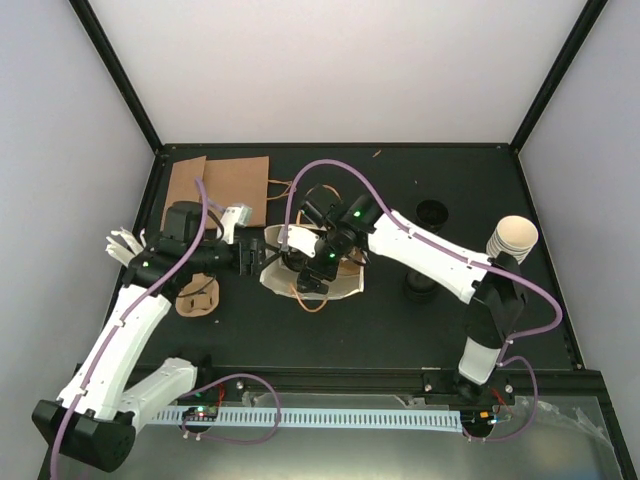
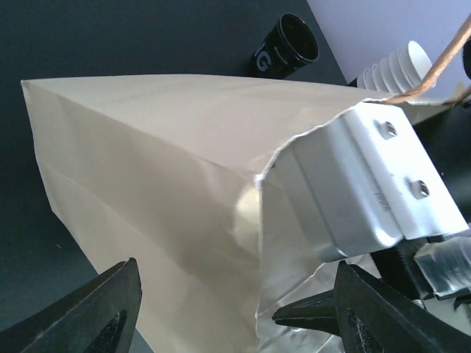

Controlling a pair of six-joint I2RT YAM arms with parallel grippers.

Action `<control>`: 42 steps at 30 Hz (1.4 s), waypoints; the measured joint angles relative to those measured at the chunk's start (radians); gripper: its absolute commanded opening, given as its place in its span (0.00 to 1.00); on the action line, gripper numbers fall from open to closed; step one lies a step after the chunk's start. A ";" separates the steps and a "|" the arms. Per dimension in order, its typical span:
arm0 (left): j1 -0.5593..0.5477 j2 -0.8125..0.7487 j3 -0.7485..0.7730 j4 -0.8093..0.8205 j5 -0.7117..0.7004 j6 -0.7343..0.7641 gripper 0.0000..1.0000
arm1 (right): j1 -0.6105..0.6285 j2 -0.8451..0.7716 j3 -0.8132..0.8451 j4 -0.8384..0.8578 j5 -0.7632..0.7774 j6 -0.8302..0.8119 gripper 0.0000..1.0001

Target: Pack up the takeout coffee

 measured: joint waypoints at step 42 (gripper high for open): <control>-0.205 0.398 0.457 -0.300 -0.437 0.005 0.02 | 0.018 -0.200 -0.096 0.141 0.232 -0.084 1.00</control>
